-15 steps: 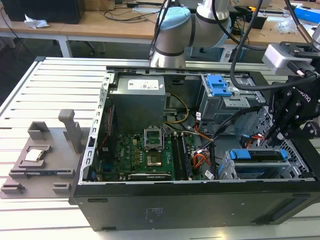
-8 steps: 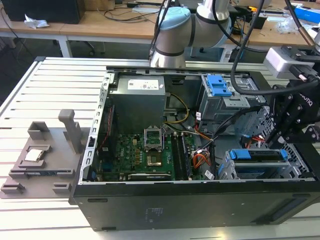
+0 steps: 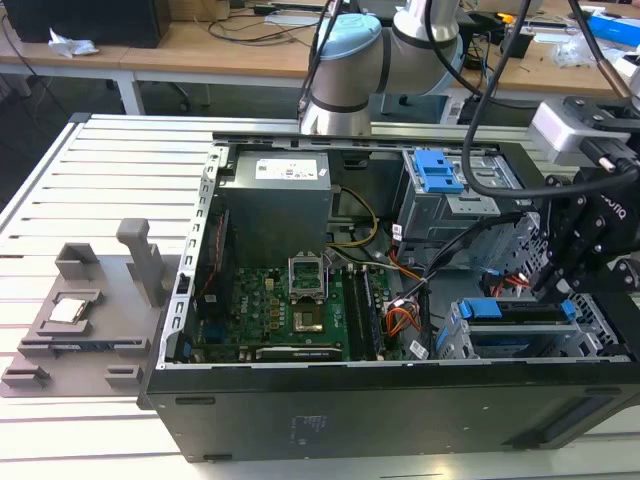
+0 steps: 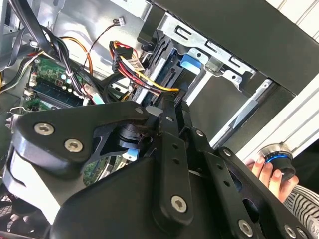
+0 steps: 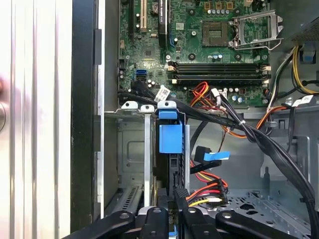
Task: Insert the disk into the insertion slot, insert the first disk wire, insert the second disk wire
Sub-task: 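Insert the first disk wire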
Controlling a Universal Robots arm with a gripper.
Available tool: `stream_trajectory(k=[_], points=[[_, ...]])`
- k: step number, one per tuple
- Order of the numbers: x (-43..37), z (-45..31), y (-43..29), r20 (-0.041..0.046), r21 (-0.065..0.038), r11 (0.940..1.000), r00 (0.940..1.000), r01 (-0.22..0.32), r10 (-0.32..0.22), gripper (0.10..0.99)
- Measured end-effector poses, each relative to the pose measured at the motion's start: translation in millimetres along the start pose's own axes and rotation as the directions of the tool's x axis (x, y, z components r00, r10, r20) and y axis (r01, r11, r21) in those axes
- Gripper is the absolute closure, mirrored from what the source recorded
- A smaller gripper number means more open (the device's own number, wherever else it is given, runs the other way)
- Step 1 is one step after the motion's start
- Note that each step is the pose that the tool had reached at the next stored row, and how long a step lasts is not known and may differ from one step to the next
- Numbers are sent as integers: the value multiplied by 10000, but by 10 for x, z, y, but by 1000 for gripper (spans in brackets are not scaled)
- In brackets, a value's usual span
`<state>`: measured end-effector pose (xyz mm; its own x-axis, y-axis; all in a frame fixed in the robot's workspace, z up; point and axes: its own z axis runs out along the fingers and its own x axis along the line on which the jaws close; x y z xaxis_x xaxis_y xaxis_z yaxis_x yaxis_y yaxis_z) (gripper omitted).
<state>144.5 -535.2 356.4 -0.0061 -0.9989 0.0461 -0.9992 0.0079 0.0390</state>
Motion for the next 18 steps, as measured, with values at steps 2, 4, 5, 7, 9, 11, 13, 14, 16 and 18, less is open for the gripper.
stream_trajectory(k=[2,4,5,7,9,11,13,14,16,18], points=[[0,7,0,-2,0,10000,10000,0,0,914],[-1,21,-1,1,0,10000,10000,0,0,914],[-1,26,-1,0,0,10000,10000,1,-1,914],[-8,42,-1,1,0,10000,10000,-1,1,914],[-35,62,5,1,0,10000,10000,1,-1,914],[-48,73,7,1,0,10000,10000,1,-1,914],[-61,88,9,1,0,10000,10000,0,0,914],[-68,97,11,1,0,10000,10000,0,0,914],[-78,115,15,0,0,10000,10000,0,0,914],[-83,126,17,1,0,10000,10000,1,-1,914]])
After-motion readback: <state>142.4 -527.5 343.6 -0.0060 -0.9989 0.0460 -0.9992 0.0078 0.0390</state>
